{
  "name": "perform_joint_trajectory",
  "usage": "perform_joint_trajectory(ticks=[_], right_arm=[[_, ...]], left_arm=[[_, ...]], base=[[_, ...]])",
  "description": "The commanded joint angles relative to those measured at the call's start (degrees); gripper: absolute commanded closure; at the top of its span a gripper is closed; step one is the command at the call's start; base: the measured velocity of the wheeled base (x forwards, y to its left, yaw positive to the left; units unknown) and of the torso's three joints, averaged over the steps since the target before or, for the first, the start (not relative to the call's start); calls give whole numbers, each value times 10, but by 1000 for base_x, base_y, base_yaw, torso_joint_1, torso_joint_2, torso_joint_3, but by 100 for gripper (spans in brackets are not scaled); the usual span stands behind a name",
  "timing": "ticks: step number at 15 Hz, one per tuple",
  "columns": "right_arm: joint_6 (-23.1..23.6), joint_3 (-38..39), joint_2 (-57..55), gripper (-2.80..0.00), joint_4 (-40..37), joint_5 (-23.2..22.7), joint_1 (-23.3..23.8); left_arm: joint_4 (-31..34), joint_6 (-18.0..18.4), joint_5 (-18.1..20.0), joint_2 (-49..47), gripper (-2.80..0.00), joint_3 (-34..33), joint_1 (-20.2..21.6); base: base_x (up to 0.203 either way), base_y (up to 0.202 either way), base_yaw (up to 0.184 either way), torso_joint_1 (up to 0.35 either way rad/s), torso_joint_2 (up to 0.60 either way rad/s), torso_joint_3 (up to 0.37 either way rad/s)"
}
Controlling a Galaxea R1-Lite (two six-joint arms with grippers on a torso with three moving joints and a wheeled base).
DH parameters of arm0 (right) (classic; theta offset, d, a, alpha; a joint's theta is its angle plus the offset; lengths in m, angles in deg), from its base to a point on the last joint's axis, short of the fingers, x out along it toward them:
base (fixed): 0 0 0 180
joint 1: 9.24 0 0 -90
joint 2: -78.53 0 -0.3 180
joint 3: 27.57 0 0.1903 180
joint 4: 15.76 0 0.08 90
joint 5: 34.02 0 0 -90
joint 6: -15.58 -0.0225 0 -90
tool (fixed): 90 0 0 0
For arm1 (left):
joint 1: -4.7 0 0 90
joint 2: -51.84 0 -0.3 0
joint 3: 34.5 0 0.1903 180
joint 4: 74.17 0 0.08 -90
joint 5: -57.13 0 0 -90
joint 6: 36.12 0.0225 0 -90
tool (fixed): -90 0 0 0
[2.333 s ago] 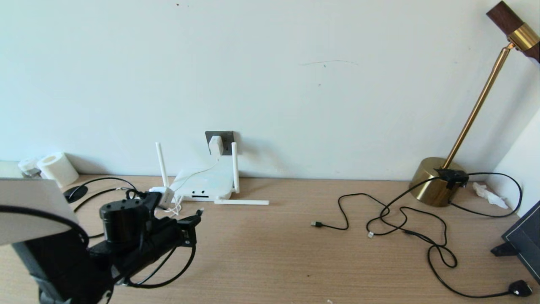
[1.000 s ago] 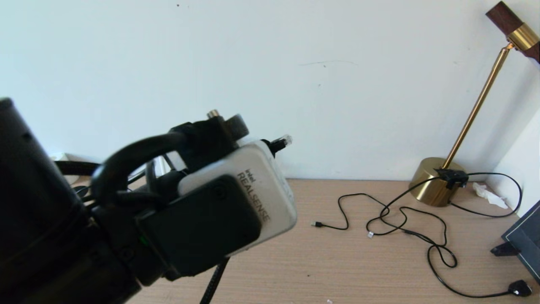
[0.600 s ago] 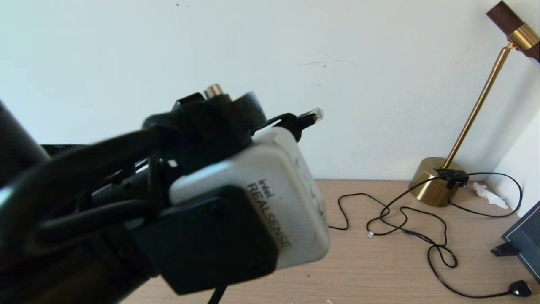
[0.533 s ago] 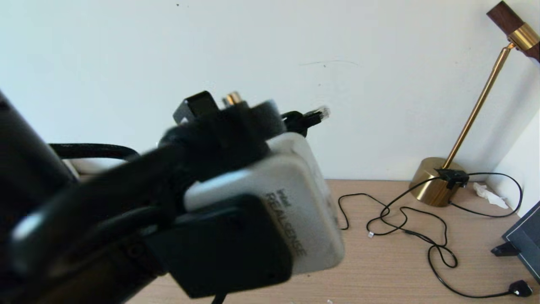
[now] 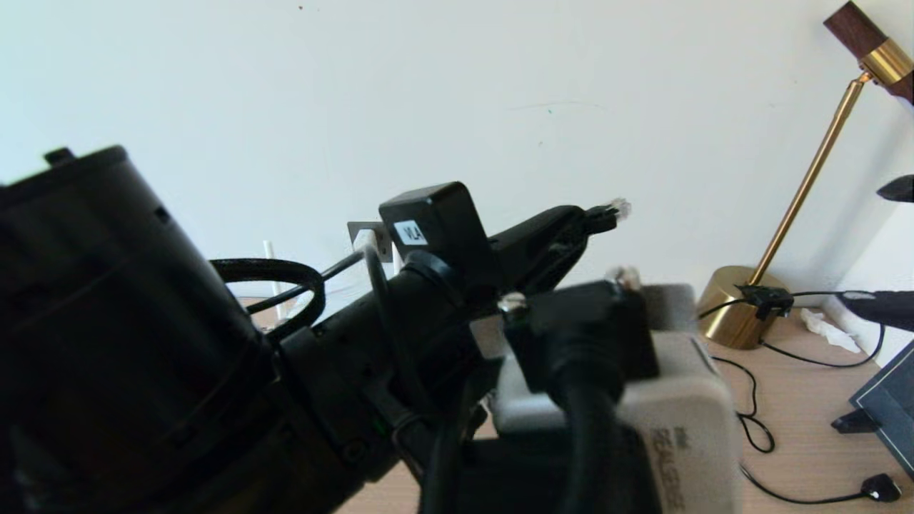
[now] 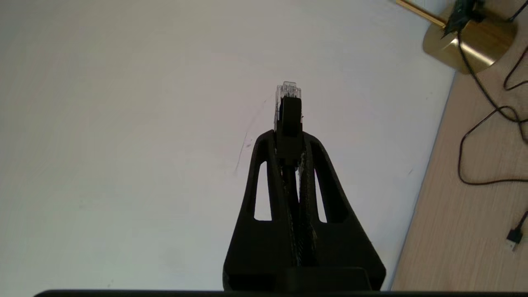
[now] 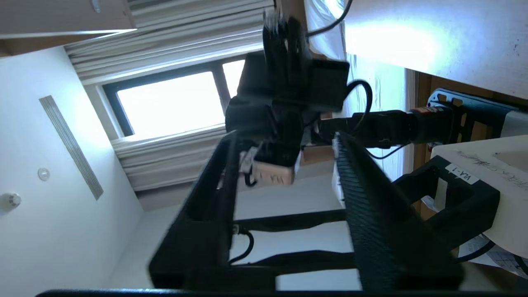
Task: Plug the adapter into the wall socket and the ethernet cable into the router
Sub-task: Plug cable into router interface
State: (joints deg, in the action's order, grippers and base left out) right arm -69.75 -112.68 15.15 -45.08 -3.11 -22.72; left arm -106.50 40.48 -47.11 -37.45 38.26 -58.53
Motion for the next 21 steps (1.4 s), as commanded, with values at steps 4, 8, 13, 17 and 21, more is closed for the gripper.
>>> perform_joint_trajectory(ticks=[4, 8, 13, 17, 21], right_arm=[[-5, -1, -50, -280, 10, -3, -35], [-6, -2, -96, -280, 32, -4, -53], [-7, -27, -119, -280, 34, -5, -81], [-13, -40, -127, -280, 35, -4, -84], [-15, -40, -138, -280, 50, -4, -85]], left_arm=[[-7, 1, -3, -24, 0, 1, -17], [-20, 1, -4, -29, 0, 3, -25], [-30, 3, -5, -39, 0, 7, -25], [-34, 2, -5, -51, 0, 9, -31], [-34, 2, -6, -51, 0, 4, -31]], base=[[0, 0, 0, 0, 0, 0], [0, 0, 0, 0, 0, 0], [0, 0, 0, 0, 0, 0], [0, 0, 0, 0, 0, 0], [0, 0, 0, 0, 0, 0]])
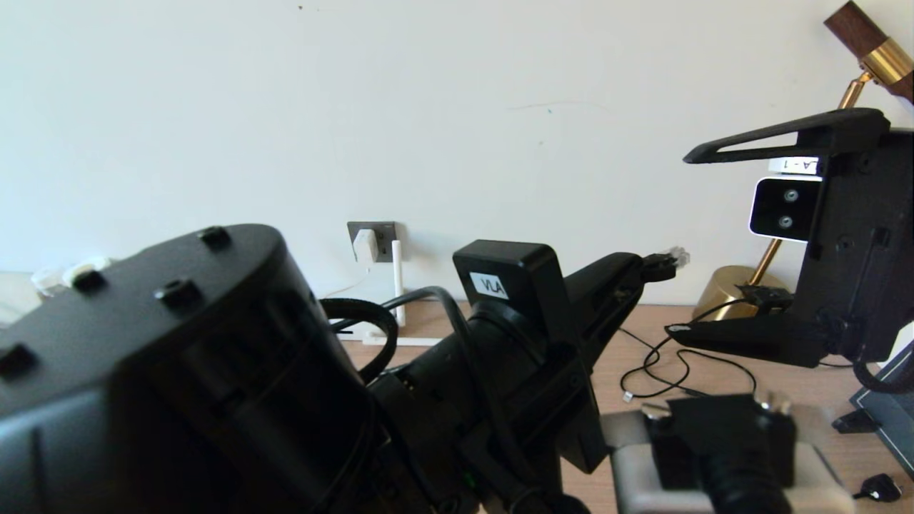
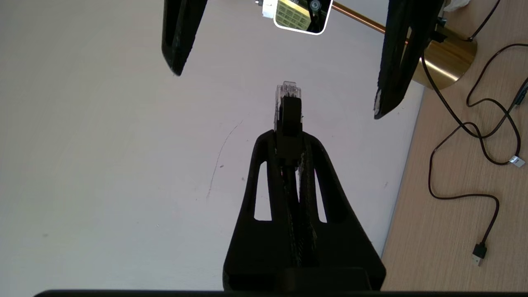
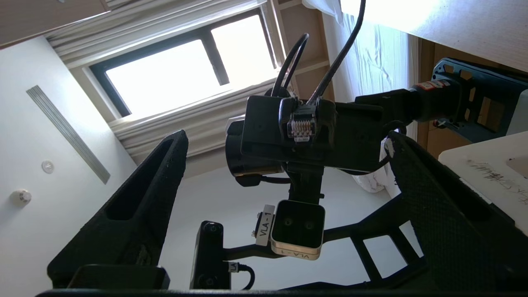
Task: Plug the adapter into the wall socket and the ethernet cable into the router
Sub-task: Plug cable into router interface
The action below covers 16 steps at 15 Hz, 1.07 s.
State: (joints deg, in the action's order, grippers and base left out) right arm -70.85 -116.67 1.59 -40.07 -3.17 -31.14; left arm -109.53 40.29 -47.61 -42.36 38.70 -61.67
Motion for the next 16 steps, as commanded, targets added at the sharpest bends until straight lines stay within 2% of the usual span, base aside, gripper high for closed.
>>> perform_joint_trajectory(ticks=[1, 2, 7, 16], right_arm=[[-4, -1, -4, -280, 1, -3, -1], [-4, -1, -5, 0, 2, -3, -1], [-3, 1, -13, 0, 4, -1, -21], [-4, 4, -13, 0, 4, -1, -24]], left_arm=[[-4, 4, -1, -3, 0, 1, 0], [-4, 4, -1, -5, 0, 2, -1], [-8, 5, -1, -12, 0, 7, -1], [-19, 4, -1, -11, 0, 4, -3]], base=[[0, 0, 0, 0, 0, 0], [0, 0, 0, 0, 0, 0], [0, 0, 0, 0, 0, 0], [0, 0, 0, 0, 0, 0]])
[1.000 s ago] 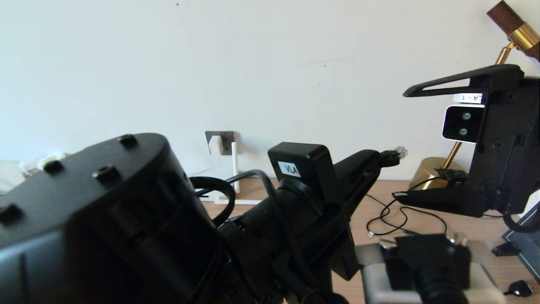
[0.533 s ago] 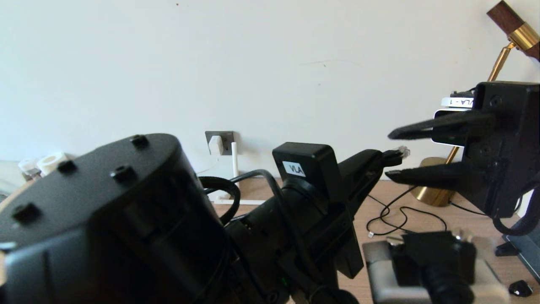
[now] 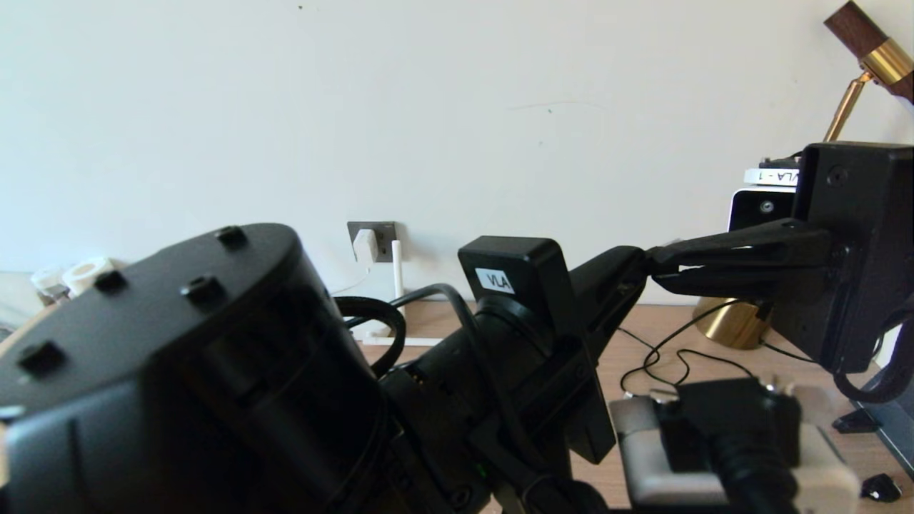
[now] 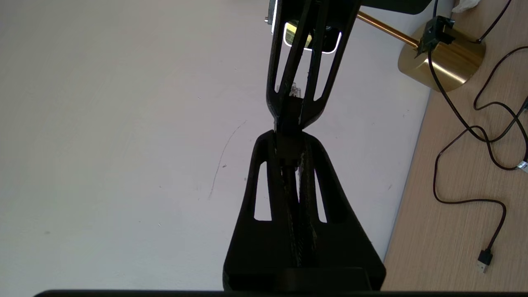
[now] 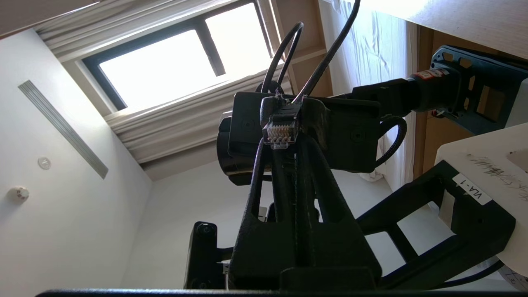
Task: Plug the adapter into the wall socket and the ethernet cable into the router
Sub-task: Plug cable into router interface
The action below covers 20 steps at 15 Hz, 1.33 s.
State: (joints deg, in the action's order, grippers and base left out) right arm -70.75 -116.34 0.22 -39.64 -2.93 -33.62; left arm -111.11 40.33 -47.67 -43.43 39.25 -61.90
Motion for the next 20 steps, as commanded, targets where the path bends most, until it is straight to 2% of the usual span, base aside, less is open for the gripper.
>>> perform_joint_trajectory(ticks=[1, 9, 10, 20], right_arm=[[-5, 2, 1, 0, 0, -3, 0], [-2, 0, -3, 0, 0, -3, -1], [-2, -1, -3, -280, 0, -2, -1], [-4, 4, 2, -280, -1, 0, 0]], left_arm=[[-3, 4, -1, -1, 0, -2, 0], [-3, 4, -1, -2, 0, -11, -6], [-3, 4, -1, -3, 0, -11, -6], [-10, 4, -5, 5, 0, -22, -6]], base=[[0, 0, 0, 0, 0, 0], [0, 0, 0, 0, 0, 0], [0, 0, 0, 0, 0, 0], [0, 0, 0, 0, 0, 0]])
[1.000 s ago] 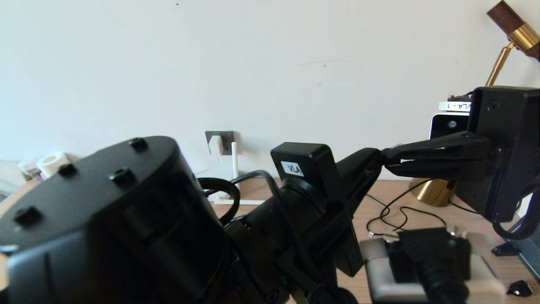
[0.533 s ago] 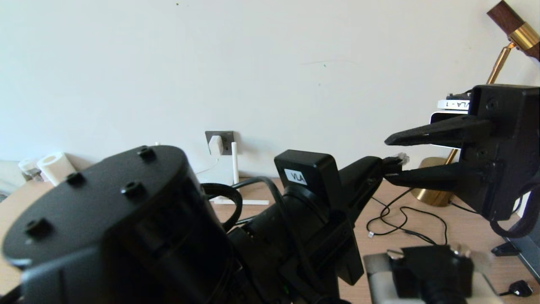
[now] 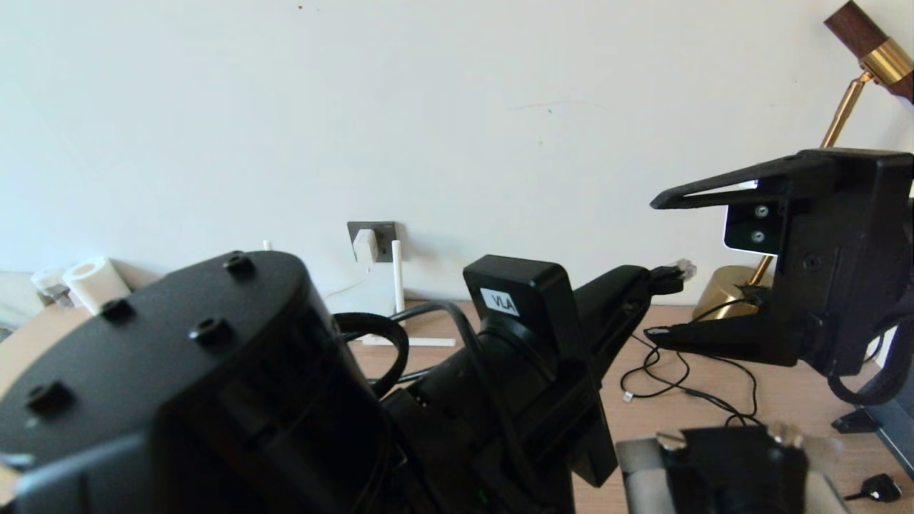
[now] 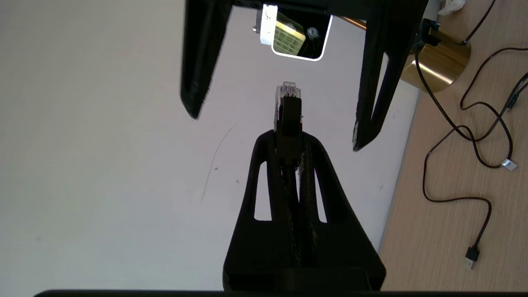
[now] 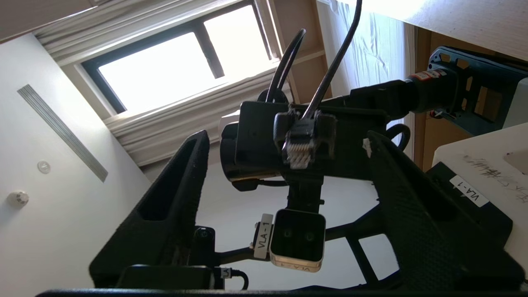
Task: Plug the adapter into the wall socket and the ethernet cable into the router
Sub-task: Plug cable into router interface
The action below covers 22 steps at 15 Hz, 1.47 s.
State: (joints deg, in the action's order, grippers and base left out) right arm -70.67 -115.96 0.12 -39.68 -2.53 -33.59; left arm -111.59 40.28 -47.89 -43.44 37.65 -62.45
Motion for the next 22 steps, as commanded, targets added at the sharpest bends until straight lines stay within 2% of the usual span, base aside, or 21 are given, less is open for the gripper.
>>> perform_joint_trajectory(ticks=[1, 11, 12, 13, 22], right_arm=[[-5, 1, 5, -280, -1, -4, 0], [-4, 0, 5, -280, 0, -4, 0], [-4, 0, 4, -186, 0, -4, 0], [-4, -1, 2, 0, 0, -4, 0], [-3, -1, -3, 0, 0, -4, 0]], left_arm=[[-5, 4, -3, 9, 0, -13, 0], [-6, 3, -10, 14, 0, -22, 0], [-6, 3, -11, 15, 0, -23, 0], [-6, 3, -10, 16, 0, -23, 0], [-6, 3, -10, 13, 0, -22, 0]], base=[[0, 0, 0, 0, 0, 0], [0, 0, 0, 0, 0, 0], [0, 0, 0, 0, 0, 0], [0, 0, 0, 0, 0, 0], [0, 0, 0, 0, 0, 0]])
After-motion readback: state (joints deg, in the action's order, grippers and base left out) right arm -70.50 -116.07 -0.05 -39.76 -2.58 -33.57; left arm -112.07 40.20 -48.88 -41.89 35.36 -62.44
